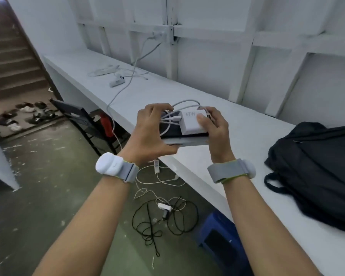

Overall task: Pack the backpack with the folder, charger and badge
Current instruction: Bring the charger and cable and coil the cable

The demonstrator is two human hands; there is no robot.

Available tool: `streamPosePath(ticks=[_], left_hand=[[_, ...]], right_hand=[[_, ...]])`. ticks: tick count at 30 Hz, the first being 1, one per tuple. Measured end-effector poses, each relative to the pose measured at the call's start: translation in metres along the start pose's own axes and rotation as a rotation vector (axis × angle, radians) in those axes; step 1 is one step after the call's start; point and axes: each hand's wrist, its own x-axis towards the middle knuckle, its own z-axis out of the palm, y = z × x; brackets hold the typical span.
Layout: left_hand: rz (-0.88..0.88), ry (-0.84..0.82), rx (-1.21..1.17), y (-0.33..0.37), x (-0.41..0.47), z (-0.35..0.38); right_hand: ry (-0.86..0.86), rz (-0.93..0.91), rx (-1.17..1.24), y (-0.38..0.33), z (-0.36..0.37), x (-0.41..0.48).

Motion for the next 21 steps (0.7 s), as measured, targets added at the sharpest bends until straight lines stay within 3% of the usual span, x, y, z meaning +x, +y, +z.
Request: streamPosePath(ticks=[8,16,21], left_hand=[[0.186,-0.099,-0.12,-0.032,0.14,0.098],[0.257,-0.468,-0.289,-0.074,0.215,0.22],[0.3,-0.619,-0.239,-0.085,0.244,0.261]], right_hand=[[0.232,0.055,-0.1,0.044,-0.067,0.105],[0.504,0.207,-0.26,0.114,-0.115,0.133],[0.582,0.309,-0.335,0.131,-0.123,0.14]])
